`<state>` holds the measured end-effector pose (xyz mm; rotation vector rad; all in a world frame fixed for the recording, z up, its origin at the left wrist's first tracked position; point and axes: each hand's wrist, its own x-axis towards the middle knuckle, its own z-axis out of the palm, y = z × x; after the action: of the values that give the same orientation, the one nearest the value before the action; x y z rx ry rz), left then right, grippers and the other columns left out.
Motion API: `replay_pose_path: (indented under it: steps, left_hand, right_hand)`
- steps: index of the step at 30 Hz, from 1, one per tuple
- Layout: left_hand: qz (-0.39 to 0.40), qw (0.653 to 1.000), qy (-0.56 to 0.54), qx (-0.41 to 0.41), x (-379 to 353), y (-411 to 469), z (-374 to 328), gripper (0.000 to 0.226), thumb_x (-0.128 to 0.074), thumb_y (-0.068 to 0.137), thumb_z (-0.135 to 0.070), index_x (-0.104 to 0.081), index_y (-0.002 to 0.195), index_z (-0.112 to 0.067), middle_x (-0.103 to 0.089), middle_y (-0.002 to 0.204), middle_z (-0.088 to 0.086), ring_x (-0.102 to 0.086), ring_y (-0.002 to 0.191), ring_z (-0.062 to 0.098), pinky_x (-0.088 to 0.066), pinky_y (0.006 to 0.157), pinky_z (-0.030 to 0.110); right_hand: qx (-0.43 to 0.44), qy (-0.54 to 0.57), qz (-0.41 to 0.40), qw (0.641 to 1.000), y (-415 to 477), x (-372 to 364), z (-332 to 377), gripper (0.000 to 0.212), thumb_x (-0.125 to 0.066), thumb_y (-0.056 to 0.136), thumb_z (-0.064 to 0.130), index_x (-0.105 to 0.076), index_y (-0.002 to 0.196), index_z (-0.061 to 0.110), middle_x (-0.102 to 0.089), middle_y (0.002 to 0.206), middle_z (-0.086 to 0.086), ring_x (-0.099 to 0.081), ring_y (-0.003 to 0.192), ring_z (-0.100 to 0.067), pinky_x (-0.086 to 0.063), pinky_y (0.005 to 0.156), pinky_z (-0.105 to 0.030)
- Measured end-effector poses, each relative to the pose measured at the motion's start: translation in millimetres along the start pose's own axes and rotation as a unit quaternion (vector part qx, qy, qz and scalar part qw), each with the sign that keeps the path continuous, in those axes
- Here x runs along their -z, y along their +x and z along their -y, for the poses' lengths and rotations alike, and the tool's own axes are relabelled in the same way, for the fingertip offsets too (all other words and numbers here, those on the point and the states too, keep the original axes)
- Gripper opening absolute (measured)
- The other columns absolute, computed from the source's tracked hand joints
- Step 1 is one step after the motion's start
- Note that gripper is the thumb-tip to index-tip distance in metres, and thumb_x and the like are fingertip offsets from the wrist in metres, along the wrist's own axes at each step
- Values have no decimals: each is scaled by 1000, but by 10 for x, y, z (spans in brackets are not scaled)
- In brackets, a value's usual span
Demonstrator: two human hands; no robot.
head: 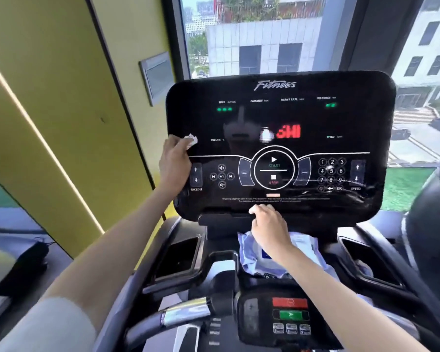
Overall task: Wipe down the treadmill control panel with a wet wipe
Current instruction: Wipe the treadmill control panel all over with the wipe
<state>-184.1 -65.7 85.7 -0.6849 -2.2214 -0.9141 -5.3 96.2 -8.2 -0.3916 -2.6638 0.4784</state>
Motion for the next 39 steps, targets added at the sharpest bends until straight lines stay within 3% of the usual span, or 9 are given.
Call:
replay_pose_path:
  steps: [4, 7, 9, 13, 16, 22, 26, 29, 39]
  left_hand:
    - [37, 998, 28, -30, -261, -422, -89, 39, -50, 78, 11, -61, 107, -12, -54, 94, 11, -53, 84, 31, -50, 60, 40]
    - [174, 973, 18, -150, -371, -811, -113, 39, -52, 76, 12, -64, 103, -13, -56, 93, 8, -56, 84, 27, -52, 55, 39]
    - [184, 966, -10, -180, -294, -885, -97, 37, -53, 75, 13, -67, 100, -10, -57, 92, 10, -57, 79, 24, -51, 51, 32]
    - [-46, 995, -13, 89, -77, -552, -74, 29, -48, 86, 7, -64, 106, -8, -55, 98, 12, -55, 78, 27, -38, 56, 29]
    - [-57, 965, 23, 256, -132, -469, -104, 30, -42, 89, 5, -59, 108, -10, -53, 108, 11, -55, 86, 30, -35, 61, 31]
    - [104, 992, -66, 36, -555, -989, -624, 24, -54, 81, 9, -65, 93, -8, -57, 92, 8, -58, 78, 25, -48, 66, 33]
    - [-37, 977, -39, 205, -292, -799, -470, 22, -48, 89, 3, -62, 102, -6, -54, 101, 7, -54, 82, 22, -38, 67, 25]
    - [-45, 942, 6, 334, -229, -728, -351, 26, -42, 87, 5, -58, 102, -9, -51, 108, 9, -50, 75, 23, -36, 64, 30]
    - [-15, 923, -70, 378, -975, -964, -1386, 23, -47, 76, 6, -51, 95, -7, -48, 108, 12, -54, 86, 34, -32, 69, 29]
  right_hand:
    - [-10, -12, 10, 1000, 17, -1, -14, 27, -45, 82, 1, -60, 102, 11, -62, 97, -1, -51, 99, -20, -43, 75, -31]
    - [11, -23, 22, 999, 7, 4, -58, 26, -48, 80, 1, -60, 101, 10, -61, 97, -1, -50, 98, -20, -45, 71, -32]
    - [20, -25, 23, 999, 10, 15, -83, 26, -48, 79, 1, -60, 100, 10, -61, 97, 0, -50, 97, -20, -45, 69, -32]
    - [22, -15, 6, 1000, 34, 31, -102, 26, -49, 78, 1, -63, 97, 11, -64, 93, 0, -53, 93, -20, -45, 68, -31]
    - [21, -13, -7, 1000, 62, 25, -119, 24, -51, 76, 2, -65, 93, 12, -67, 90, 0, -57, 89, -22, -44, 69, -31]
    - [46, 18, 2, 999, 88, 53, -209, 24, -53, 74, 1, -67, 91, 10, -69, 92, -3, -61, 89, -27, -46, 71, -33]
    - [45, 57, 10, 997, 130, 96, -258, 25, -51, 74, 2, -69, 89, 12, -70, 93, -2, -63, 89, -28, -44, 72, -32]
    - [47, 75, 22, 996, 148, 139, -267, 27, -50, 77, 3, -68, 94, 12, -70, 98, -2, -63, 93, -27, -44, 77, -31]
    - [45, 95, 9, 994, 76, 454, -733, 28, -46, 80, -2, -64, 100, 6, -64, 103, -6, -55, 99, -26, -41, 76, -33]
